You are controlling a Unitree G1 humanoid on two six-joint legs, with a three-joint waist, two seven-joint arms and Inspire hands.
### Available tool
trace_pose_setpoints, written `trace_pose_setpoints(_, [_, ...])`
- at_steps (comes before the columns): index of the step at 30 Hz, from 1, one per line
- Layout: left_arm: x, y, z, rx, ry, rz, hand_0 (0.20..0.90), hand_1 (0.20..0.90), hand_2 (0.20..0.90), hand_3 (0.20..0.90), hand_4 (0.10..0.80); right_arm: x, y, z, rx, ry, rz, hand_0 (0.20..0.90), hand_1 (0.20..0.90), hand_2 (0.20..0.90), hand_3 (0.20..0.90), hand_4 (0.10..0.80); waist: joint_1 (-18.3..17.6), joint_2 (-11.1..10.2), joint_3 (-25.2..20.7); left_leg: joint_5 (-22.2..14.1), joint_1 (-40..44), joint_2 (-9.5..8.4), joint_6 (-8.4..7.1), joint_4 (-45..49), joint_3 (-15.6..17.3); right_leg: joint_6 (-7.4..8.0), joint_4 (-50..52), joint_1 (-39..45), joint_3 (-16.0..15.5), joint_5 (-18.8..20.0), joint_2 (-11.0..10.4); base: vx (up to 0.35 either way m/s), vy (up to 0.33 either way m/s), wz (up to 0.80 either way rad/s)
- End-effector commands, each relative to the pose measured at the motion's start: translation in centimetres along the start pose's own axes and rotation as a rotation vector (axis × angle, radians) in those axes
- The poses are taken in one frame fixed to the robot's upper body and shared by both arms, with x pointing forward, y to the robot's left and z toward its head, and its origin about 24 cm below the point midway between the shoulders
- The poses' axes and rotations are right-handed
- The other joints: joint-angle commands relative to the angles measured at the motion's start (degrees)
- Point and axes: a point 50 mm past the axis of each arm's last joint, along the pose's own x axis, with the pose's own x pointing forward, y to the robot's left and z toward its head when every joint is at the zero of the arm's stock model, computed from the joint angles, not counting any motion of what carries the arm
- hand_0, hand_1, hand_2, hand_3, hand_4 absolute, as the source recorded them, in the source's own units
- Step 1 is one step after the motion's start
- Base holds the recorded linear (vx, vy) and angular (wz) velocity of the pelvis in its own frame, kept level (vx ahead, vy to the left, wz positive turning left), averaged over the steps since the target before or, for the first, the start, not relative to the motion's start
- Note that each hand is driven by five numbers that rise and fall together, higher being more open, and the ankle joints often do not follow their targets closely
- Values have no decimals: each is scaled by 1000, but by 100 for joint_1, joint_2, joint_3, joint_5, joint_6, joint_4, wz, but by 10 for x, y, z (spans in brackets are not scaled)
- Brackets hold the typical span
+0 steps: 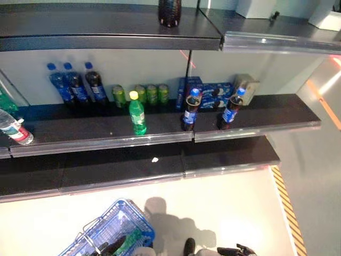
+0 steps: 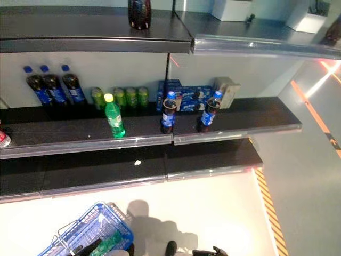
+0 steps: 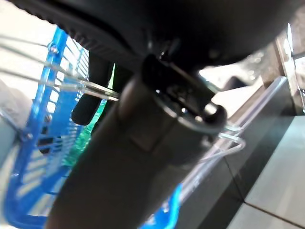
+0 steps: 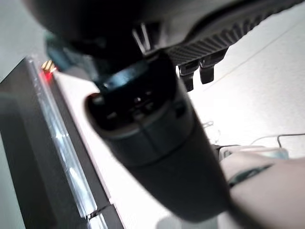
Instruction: Pick up the drink and place into the basket.
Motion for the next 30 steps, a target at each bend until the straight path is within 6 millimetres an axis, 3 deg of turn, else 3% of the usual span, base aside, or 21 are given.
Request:
trace_pose_setpoints(1, [0,-17,26,0,-162,-84,300,300,300,200,100,-1,11,0,-82,2,24,900,900,900,900,800,84,67,-220,216,-107,-326,73,59,-167,96,272,245,159,-134,120,123,123,19])
trace_pose_setpoints(4, [1,-19,32,39,-176,-98,300,300,300,200,100,-1,13,2,-75,-15,36,900,900,900,900,800,33,86,-161,203,-40,-390,215,10,-159,198,1049,12,212,-64,75,74,121,11])
trace_pose_setpoints(5, [2,-20,39,56,-192,-104,300,300,300,200,100,-2,16,5,-67,-27,46,900,900,900,900,800,-22,109,-83,195,0,-428,314,18,-226,403,1823,-382,318,227,48,0,113,12])
trace_pose_setpoints(7, [5,-19,51,69,-222,-105,300,300,300,200,100,-2,17,9,-78,-58,52,900,900,900,900,800,-109,145,64,129,68,-376,369,62,-218,606,2684,-873,501,472,-52,0,52,5])
trace_pose_setpoints(10, [5,-27,64,56,-241,-112,300,300,300,200,100,-1,13,15,-109,-87,53,900,900,900,900,800,-228,65,125,20,48,-325,257,136,-227,517,1235,-745,756,449,-349,59,-175,14])
trace_pose_setpoints(11, [4,-34,68,48,-249,-127,300,300,300,200,100,-1,11,19,-127,-107,59,900,900,900,900,800,-278,53,133,-43,45,-296,212,124,-188,586,545,-796,855,659,-530,15,-212,32])
trace_pose_setpoints(13, [3,-38,70,23,-248,-119,300,300,300,200,100,-1,13,24,-175,-142,65,900,900,900,900,800,-367,56,184,-107,65,-305,250,128,-239,618,749,-1002,1231,988,-434,-7,-162,39])
trace_pose_setpoints(16, [1,-41,65,19,-242,-116,300,300,300,200,100,-3,19,35,-289,-212,59,900,900,900,900,800,-360,73,146,-124,212,-131,126,16,-221,598,229,-802,965,796,-486,67,-183,37])
trace_pose_setpoints(20, [-2,-39,53,58,-233,-126,300,300,300,200,100,-15,32,71,-421,-396,179,900,900,900,900,800,-231,-38,27,-36,170,49,-22,-43,-118,535,-167,-345,782,692,-402,82,-195,18])
trace_pose_setpoints(24, [-1,-27,55,78,-238,-126,300,300,300,200,100,-64,43,135,-444,-702,281,900,900,900,900,800,-262,-152,-27,71,40,153,-100,-45,-76,464,-250,-244,726,622,-319,30,-95,8])
trace_pose_setpoints(25, [0,-24,56,70,-240,-119,300,300,300,200,100,-85,40,153,-453,-843,306,900,900,900,900,800,-307,-168,-36,121,30,207,-131,-102,-48,466,-246,-257,698,603,-308,0,0,0])
trace_pose_setpoints(30, [0,-20,56,55,-246,-94,300,300,300,200,100,-152,19,206,-412,-1245,312,900,900,900,900,800,-402,-182,-70,133,126,289,-192,-278,-50,520,-221,-284,730,526,-295,34,18,1])
